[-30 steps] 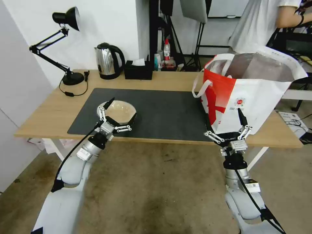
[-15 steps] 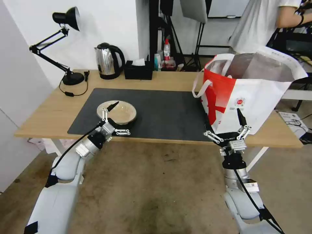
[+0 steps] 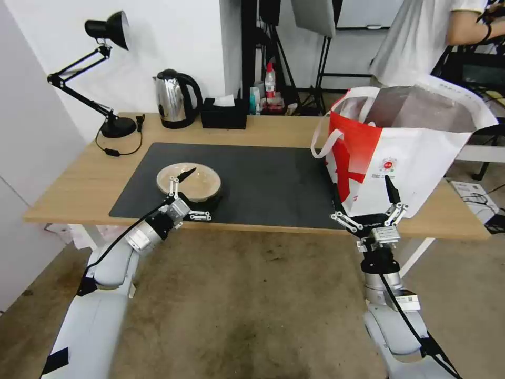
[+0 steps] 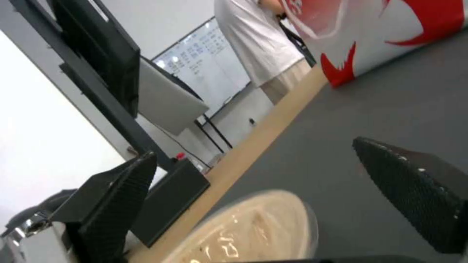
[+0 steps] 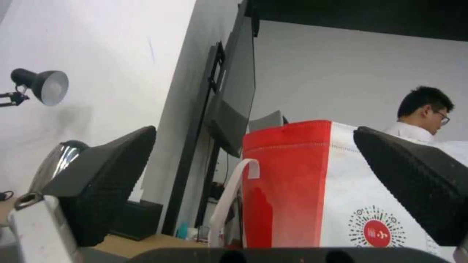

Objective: Pick up the trash from the table and place it into the takeout bag.

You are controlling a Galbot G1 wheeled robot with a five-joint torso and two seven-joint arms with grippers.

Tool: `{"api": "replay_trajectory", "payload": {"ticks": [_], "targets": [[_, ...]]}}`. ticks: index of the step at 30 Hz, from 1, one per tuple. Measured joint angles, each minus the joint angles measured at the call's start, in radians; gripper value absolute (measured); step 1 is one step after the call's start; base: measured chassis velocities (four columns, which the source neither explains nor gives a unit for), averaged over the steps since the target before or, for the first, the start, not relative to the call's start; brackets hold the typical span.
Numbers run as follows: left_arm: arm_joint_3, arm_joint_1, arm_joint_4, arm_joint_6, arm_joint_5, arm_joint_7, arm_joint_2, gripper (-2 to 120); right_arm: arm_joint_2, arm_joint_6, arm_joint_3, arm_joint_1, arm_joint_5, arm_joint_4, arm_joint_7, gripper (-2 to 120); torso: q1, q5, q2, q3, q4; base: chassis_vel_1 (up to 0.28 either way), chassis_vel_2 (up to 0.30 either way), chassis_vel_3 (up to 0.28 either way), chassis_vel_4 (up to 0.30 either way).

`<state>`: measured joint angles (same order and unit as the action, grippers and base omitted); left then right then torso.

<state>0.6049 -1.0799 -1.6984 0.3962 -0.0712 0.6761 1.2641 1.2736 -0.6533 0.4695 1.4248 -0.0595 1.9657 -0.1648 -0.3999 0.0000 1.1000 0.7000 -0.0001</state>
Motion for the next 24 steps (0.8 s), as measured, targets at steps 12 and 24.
{"api": "replay_trajectory", "payload": {"ticks": [12, 24], "targets": [[0.0, 0.012, 0.054, 0.001, -0.025, 0.014, 0.002, 100, 0.003, 0.001, -0.001, -0.006, 0.0, -0.007, 0.0, 100, 0.0, -0.0001, 0.0, 0.0, 0.0001, 0.0, 0.0, 0.0, 0.0], [0.001, 0.021, 0.085, 0.002, -0.038, 0.016, 0.005, 100, -0.001, 0.002, -0.002, -0.015, 0.003, -0.015, 0.0, 100, 0.0, -0.0001, 0.0, 0.0, 0.0001, 0.0, 0.0, 0.0, 0.0]]}}
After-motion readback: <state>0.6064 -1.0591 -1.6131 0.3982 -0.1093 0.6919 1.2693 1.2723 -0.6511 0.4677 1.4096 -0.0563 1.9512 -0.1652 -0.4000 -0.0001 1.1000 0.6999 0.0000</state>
